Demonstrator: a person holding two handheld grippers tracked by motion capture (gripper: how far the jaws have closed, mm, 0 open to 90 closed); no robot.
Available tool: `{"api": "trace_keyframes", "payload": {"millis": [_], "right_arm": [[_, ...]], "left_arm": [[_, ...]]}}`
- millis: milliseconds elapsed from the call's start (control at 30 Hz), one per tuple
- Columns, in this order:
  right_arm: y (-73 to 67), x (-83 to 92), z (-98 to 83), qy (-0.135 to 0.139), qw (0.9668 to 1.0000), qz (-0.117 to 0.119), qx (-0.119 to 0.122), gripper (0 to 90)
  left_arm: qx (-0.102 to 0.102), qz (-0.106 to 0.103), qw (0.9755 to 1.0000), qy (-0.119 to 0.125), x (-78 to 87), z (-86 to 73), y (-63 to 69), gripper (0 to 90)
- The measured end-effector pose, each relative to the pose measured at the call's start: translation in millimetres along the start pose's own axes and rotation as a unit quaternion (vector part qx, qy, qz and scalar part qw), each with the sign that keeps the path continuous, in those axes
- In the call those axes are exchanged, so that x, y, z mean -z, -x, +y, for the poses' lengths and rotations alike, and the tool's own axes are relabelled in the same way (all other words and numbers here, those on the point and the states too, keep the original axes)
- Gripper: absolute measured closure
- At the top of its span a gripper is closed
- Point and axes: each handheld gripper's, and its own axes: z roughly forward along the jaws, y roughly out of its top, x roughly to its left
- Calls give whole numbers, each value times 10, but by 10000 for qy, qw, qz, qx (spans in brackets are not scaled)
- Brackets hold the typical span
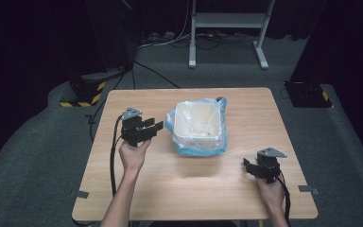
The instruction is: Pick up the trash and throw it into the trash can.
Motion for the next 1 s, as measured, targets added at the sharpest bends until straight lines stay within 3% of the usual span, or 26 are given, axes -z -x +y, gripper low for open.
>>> {"api": "trace_keyframes", "payload": {"millis": [1000], "right_arm": [[0,0,0,-1,10000,-1,1,358]], "left_arm": [[157,370,9990,-181,138,-478,-140,536]]}}
